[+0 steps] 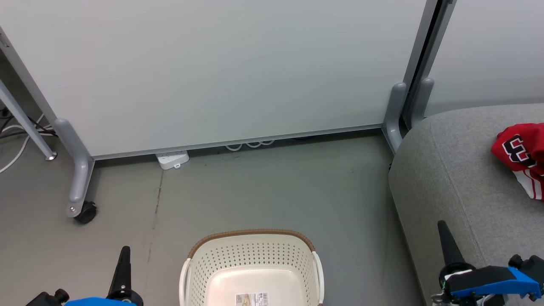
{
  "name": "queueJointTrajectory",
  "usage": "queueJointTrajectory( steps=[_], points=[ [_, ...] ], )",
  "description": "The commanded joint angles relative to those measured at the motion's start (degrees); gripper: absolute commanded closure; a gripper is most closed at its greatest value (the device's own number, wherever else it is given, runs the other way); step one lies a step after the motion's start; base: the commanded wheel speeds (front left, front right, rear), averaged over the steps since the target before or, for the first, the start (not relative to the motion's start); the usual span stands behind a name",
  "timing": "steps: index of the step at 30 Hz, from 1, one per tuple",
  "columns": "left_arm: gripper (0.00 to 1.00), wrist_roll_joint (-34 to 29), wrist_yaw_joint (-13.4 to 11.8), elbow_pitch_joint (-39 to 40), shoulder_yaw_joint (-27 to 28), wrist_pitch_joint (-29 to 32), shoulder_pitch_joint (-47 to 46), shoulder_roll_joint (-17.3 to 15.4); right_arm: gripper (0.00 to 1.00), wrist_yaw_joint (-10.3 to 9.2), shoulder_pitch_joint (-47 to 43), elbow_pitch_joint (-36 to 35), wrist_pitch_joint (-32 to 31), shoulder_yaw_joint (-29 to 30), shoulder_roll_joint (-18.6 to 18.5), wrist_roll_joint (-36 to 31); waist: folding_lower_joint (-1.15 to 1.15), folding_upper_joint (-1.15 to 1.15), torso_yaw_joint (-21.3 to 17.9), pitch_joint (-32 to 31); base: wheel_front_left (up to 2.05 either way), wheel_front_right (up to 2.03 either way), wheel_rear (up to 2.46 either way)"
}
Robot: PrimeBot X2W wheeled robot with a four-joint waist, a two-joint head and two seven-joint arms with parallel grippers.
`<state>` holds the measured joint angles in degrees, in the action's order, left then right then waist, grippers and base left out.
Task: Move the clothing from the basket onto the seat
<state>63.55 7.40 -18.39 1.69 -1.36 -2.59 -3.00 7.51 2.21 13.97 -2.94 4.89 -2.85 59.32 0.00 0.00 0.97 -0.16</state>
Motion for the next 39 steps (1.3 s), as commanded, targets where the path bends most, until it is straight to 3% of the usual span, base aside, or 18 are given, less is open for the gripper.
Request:
queueJointTrajectory(
  steps=[1,39],
  points=[
    [1.0,1.3,0.1,0.8,0.6,0.4,-1.5,-0.2,1.0,-0.01,1.4,-0.5,-0.2,0.2,-0.1,1.7,0.0,0.0,0.0,0.0,0.0,0.0,0.0],
    [1.0,19.2,0.1,3.3,3.5,5.4,-3.2,0.0,1.0,-0.03,3.4,-0.1,-2.5,1.2,0.0,22.2,0.0,0.0,-0.6,0.2,0.0,0.0,0.0]
  ],
)
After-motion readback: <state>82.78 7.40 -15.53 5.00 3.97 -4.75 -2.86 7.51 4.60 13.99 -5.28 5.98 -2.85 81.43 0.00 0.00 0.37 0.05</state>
